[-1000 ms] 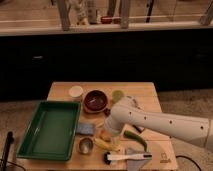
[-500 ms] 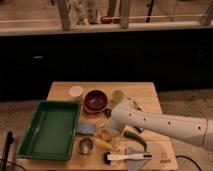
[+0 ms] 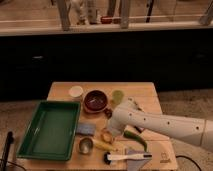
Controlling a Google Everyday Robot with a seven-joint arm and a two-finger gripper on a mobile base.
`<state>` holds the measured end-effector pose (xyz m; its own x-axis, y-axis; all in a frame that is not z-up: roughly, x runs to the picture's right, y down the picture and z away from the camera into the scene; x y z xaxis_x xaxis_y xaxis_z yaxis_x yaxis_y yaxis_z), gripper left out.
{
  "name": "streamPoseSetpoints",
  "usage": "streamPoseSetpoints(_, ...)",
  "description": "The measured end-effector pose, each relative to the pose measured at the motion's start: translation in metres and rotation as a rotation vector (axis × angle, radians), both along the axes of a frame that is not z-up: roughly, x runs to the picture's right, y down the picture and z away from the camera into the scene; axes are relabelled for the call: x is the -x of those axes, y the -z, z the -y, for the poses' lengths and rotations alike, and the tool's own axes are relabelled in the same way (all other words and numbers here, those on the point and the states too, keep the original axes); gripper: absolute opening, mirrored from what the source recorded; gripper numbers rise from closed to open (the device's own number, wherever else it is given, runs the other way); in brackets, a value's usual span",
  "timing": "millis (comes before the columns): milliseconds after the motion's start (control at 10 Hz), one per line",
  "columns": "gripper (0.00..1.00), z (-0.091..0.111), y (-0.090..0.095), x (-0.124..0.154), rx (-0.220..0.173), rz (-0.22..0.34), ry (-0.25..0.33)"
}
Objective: Place apple in paper cup
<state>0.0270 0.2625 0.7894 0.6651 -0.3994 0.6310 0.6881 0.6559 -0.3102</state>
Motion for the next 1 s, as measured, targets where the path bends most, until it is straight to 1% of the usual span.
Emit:
streamPoseSetpoints(100, 0.12, 0.005, 0.000, -0.004, -0.012, 0.001, 0.000)
streamPoseSetpoints(200, 0.03, 0.014, 0.005, -0.009, -0.026, 0.002, -0.006)
streamPoseSetpoints(300, 0.00, 0.019, 0.010, -0.011, -0.036, 0.000, -0.005)
streamPoseSetpoints(700, 0.00, 0.049, 0.027, -0.025, -0.092, -0.013, -0.004)
streamPoseSetpoints(1000, 0.00, 0.072, 0.034, -0.027, -0.134, -0.017, 0.007)
